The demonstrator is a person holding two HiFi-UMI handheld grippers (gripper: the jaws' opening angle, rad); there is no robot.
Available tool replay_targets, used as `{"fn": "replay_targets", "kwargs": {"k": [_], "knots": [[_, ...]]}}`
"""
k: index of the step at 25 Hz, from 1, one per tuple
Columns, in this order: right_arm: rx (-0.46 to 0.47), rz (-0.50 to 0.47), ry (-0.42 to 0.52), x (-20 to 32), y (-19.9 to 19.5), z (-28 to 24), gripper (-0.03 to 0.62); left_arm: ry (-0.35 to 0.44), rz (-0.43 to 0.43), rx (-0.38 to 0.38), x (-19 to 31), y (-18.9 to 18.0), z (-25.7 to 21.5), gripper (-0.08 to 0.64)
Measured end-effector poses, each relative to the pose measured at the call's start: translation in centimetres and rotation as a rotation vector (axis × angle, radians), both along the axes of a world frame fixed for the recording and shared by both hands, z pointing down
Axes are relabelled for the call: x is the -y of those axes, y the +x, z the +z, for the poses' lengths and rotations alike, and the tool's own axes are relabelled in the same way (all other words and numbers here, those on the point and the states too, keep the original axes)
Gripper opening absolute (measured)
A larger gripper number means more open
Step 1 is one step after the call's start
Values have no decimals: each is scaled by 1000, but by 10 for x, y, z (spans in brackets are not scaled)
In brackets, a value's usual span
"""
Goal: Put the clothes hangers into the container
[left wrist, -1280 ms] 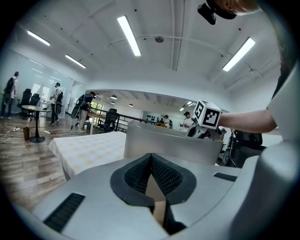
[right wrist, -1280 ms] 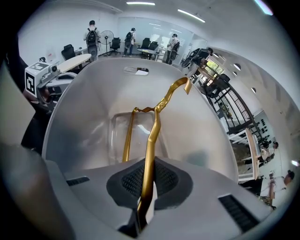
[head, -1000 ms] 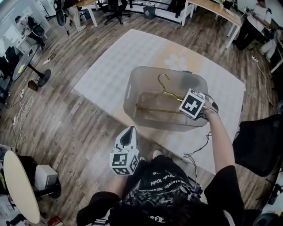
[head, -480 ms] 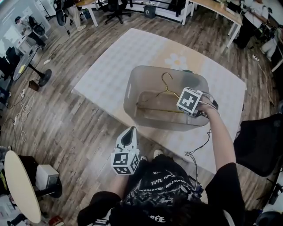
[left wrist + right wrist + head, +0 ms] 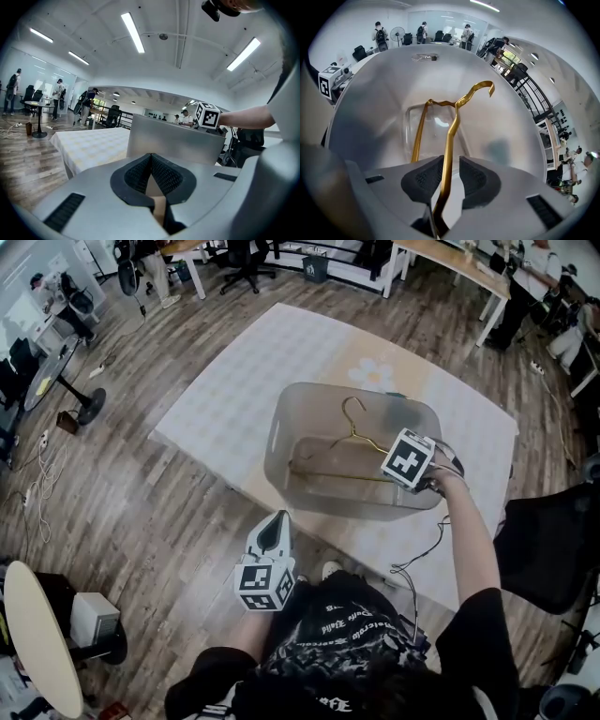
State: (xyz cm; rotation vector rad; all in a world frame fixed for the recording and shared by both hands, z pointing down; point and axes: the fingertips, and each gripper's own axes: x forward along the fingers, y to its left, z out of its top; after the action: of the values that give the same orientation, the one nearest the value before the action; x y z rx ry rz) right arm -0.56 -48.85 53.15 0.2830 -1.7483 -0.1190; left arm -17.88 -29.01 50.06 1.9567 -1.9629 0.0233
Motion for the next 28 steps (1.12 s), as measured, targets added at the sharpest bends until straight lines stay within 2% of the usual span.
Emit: {"fn": "replay_targets", "kwargs": {"k": [3, 7, 10, 20, 28], "knots": [[44, -12, 11, -3, -8, -7, 145, 0, 14, -6, -1, 0, 1, 20], [170, -2, 2, -7, -18, -31, 166, 14, 38, -9, 1, 0, -6, 20], [231, 2, 7, -11, -18, -50, 187, 8, 77, -19, 1, 2, -4, 20], [462, 59, 131, -22, -9, -112, 166, 24, 150, -16, 3, 10, -6, 20], [674, 130, 234, -50, 5, -151, 154, 49, 221, -23, 3, 18, -18, 20]]}}
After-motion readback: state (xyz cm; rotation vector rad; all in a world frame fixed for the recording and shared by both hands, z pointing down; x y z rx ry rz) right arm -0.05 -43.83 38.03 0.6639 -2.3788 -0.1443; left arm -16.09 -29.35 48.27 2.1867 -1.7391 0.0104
